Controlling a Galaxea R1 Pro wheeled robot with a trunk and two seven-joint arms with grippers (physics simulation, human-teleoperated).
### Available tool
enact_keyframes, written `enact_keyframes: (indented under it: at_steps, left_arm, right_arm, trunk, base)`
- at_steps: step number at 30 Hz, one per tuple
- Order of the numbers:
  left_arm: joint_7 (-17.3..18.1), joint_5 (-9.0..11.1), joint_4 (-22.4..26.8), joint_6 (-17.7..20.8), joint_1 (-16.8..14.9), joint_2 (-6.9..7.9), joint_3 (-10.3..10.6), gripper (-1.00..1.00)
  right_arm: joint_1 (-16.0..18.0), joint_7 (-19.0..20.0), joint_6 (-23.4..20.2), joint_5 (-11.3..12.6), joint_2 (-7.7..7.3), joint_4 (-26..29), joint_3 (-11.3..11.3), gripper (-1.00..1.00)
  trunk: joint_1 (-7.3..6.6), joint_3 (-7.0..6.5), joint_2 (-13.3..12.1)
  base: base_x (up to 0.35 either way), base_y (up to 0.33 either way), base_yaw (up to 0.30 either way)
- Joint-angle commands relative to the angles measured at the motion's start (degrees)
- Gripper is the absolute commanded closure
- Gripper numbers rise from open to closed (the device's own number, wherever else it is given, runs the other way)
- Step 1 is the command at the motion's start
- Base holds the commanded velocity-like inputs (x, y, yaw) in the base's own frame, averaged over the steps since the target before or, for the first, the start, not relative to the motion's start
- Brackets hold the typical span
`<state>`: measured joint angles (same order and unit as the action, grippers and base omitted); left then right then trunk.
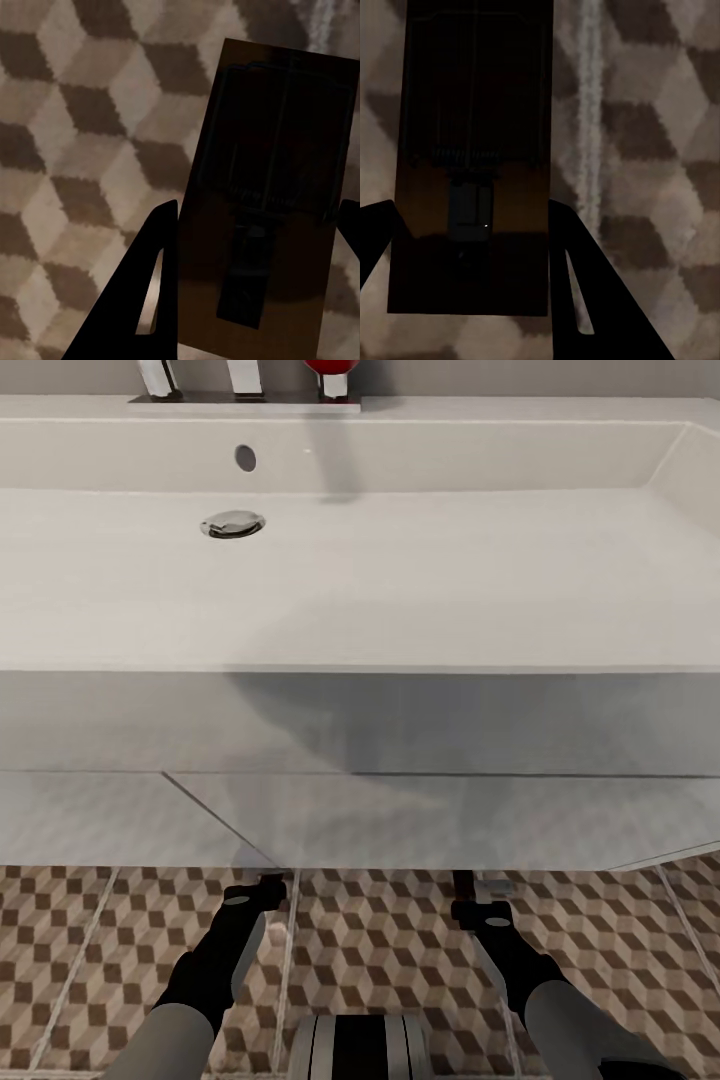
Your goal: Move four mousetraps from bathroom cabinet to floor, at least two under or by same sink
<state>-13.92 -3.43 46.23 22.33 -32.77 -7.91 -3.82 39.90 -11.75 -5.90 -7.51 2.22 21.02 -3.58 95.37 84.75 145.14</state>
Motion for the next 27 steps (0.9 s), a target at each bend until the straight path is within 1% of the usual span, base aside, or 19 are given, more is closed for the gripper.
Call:
enact_keyframes:
  at_steps: [1,20,22,27]
  left_arm:
    - [-0.1,-0.4,0.1,0.4,0.0,-0.07,-0.1,1.00]
    - [-0.1,-0.4,-0.4,0.5,0.0,-0.17,-0.2,1.00]
    - [0.4,-0.1,0.2,0.0,0.6,0.23,-0.2,1.00]
    - [0.5,-0.1,0.6,0.2,0.8,0.25,-0.2,1.00]
  right_arm:
    - [0.0,0.1,-0.3,-0.5,0.06,0.1,-0.4,1.00]
    - [0.0,0.1,-0.8,-0.7,0.06,0.2,-0.3,1.00]
    - [0.1,-0.1,-0.4,-0.7,0.48,0.8,-0.3,1.00]
    - [0.1,-0.1,-0.5,-0.7,0.45,1.7,-0.3,1.00]
  trunk:
    - [-0.01,0.04,0.0]
    - [-0.01,0.04,0.0]
    - [-0.01,0.04,0.0]
    - [-0.01,0.04,0.0]
  base:
    - [0.002,0.000,0.000]
    - [0.000,0.000,0.000]
    - [0.000,0.000,0.000]
    - [0.000,0.000,0.000]
